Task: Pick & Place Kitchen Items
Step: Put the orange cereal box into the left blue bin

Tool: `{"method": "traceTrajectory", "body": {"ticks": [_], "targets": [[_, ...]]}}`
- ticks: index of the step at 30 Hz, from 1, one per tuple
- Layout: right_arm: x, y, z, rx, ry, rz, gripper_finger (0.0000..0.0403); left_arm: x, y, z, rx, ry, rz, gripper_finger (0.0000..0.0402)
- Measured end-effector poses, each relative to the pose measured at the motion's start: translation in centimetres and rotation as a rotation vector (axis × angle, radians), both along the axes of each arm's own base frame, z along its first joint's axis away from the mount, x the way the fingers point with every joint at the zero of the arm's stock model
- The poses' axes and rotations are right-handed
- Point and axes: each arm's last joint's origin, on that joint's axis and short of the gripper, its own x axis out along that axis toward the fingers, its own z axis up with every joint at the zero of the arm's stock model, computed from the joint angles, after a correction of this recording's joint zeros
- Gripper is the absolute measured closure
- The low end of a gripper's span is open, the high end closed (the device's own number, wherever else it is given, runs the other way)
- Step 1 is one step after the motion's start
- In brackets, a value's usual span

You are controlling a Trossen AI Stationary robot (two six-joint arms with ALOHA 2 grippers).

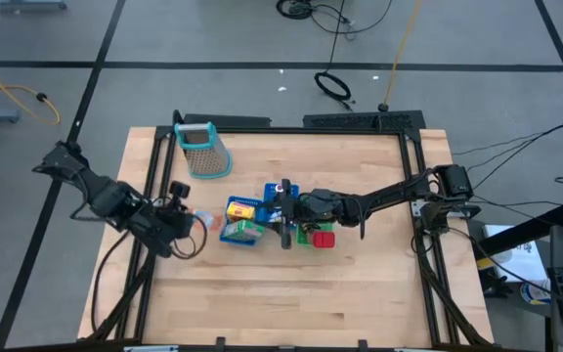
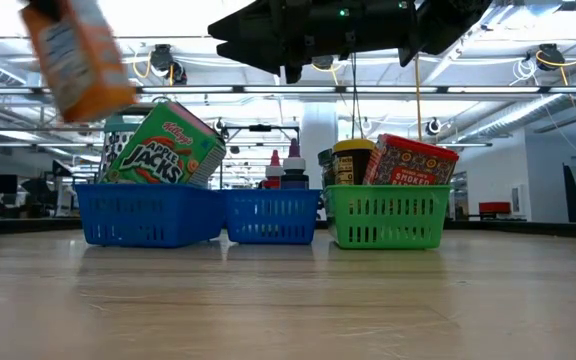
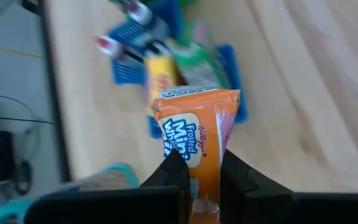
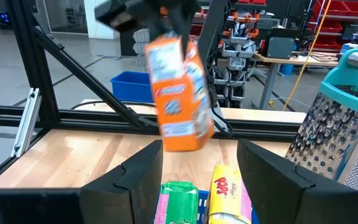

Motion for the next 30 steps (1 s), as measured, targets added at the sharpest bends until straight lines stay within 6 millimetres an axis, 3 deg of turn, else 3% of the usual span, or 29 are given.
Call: {"method": "traceTrajectory", "body": {"ticks": [7,17,25,30], "targets": [[0.0,-0.2,0.0,-0.004,-0.001,-0.057,0.0204,1.1,1.7,1.7,0.117,-0.095,0.043,0.034],[0.0,0.1,0.0,-0.008,-0.001,-0.072,0.0204,3.0,4.7,2.2,0.164,-0.133,0.095,0.0373],[-0.8,0.5,1.3,-0.015,0.0,-0.061,0.0204,5.3,6.4,1.2,0.141,-0.072,0.154,0.0335],[-1.7,0.4,2.3,-0.023,0.057,-0.089,0.0204,7.5,7.3,-0.4,0.089,0.015,0.13,0.0361]]}}
